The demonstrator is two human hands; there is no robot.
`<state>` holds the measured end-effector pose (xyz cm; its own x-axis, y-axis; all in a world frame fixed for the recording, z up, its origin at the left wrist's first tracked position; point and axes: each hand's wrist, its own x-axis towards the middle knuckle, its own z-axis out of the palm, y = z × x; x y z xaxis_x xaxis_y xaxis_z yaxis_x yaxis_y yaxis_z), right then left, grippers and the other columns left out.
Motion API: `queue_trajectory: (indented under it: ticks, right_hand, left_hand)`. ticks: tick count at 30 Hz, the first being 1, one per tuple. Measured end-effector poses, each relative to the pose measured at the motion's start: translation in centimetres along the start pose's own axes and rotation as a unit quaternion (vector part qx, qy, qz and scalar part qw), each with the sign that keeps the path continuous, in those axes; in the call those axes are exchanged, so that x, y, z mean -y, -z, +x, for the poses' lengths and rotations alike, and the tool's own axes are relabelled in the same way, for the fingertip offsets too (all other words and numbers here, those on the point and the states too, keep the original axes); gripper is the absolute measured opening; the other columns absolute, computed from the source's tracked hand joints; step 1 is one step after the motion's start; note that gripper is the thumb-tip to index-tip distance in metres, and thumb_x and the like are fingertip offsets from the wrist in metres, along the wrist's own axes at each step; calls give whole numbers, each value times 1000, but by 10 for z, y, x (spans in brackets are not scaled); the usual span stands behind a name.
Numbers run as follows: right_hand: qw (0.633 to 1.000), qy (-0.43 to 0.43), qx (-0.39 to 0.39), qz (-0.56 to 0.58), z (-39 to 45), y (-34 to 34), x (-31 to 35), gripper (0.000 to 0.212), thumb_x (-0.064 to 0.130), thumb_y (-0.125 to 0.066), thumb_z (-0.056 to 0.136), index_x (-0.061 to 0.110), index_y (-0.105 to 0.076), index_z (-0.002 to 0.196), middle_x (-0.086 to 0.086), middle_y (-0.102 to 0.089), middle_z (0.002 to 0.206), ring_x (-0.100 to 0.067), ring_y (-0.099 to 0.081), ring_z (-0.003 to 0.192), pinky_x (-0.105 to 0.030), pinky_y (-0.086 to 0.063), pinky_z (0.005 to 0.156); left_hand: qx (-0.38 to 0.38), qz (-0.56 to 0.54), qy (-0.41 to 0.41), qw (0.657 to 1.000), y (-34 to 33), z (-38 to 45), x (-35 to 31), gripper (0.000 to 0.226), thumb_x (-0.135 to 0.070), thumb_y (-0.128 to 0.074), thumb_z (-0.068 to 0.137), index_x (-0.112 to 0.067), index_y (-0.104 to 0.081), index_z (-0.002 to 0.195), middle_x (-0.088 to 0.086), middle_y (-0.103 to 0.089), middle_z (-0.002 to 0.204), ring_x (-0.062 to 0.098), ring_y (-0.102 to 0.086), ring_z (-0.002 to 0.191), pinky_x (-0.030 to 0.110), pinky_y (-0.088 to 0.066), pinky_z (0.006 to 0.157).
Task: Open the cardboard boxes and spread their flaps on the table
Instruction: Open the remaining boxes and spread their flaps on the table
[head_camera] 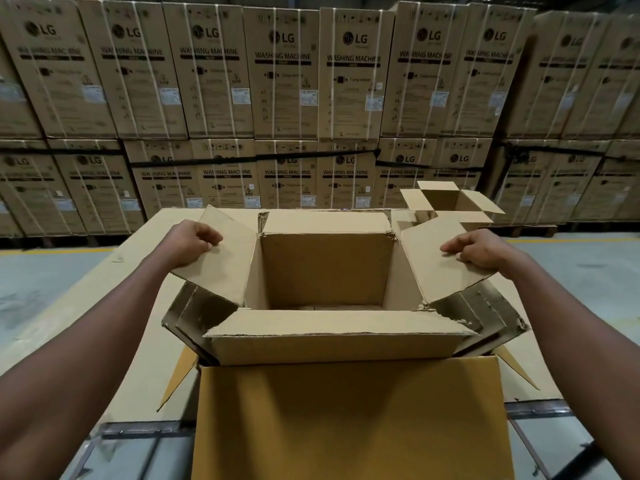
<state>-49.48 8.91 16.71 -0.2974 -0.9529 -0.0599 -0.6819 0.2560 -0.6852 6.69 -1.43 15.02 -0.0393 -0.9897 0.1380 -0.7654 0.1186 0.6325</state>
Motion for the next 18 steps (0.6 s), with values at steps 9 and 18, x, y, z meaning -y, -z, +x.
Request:
queue_trajectory:
  ticks: [9, 18]
  right_hand:
    - [999, 43, 16, 0, -11, 7, -28, 34, -2, -66, 91, 20, -74, 116, 7, -65, 110, -17, -58, 110, -26, -44, 79]
    - [1000, 19, -5, -10, -17, -26, -57, 22, 3, -69, 91, 24, -74, 94, -10, -68, 126, -23, -62, 114, -33, -45, 90]
  left_hand:
    - [22, 152, 1, 988, -3, -5, 9, 27, -19, -69, 93, -26, -72, 119, 9, -60, 136, 32, -53, 121, 41, -44, 94]
    - [21, 170, 45, 984, -41, -41, 29, 33, -31, -62, 97, -36, -63, 129, 1, -46, 153, 29, -45, 137, 46, -39, 104]
